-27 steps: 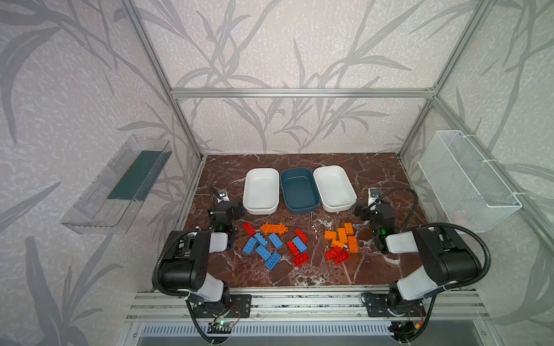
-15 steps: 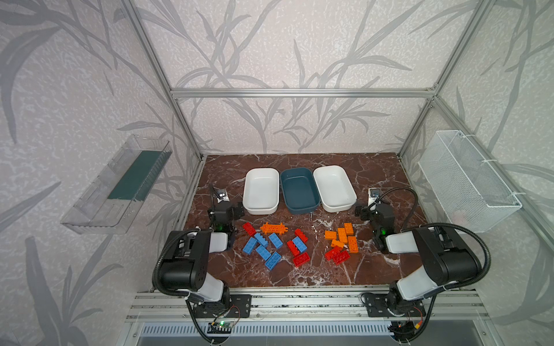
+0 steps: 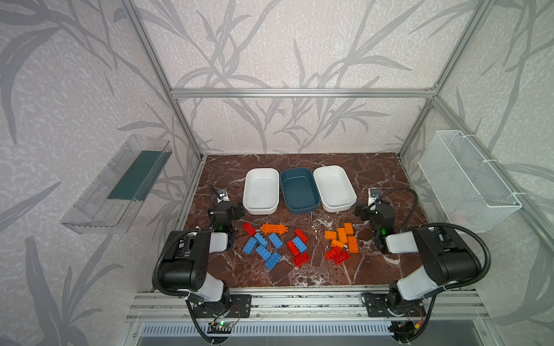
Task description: Sort the legos into containers by color
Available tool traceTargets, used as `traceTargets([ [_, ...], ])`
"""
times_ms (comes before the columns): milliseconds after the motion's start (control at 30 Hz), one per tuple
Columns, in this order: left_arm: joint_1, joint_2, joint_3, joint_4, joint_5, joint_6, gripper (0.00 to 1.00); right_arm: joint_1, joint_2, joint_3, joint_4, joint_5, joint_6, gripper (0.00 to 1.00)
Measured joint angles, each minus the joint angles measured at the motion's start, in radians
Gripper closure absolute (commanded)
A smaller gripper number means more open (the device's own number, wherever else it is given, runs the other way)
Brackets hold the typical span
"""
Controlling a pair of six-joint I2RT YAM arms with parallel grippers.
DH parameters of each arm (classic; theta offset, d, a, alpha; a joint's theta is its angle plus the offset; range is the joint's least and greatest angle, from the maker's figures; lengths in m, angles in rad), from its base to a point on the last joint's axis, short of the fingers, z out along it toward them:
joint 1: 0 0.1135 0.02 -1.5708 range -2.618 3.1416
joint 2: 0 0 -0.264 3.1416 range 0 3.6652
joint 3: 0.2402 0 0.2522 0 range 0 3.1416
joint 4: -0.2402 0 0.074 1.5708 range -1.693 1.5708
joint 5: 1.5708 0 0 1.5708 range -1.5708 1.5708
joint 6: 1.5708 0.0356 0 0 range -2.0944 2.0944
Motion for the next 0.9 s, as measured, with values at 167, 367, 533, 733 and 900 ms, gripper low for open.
traceTargets([
  [167,0.000,0.000,0.000,0.000,0.000,0.000,0.01,0.000,0.000,0.000,0.000,0.000,0.000,0.01],
  [367,0.000,0.000,0.000,0.000,0.000,0.000,0.01,0.000,0.000,0.000,0.000,0.000,0.000,0.01],
  [533,0.000,0.000,0.000,0.000,0.002,0.000,0.01,0.000,0.000,0.000,0.000,0.000,0.000,0.01],
  [733,0.000,-0.002,0.002,-0.007,0.006,0.000,0.01,0.023,-0.005,0.000,-0.006,0.043,-0.005,0.01],
  [900,-0.006,-0.067,0.104,-0.217,-0.005,-0.003,0.01,0.067,-0.018,-0.079,0.116,0.079,-0.043,0.01],
])
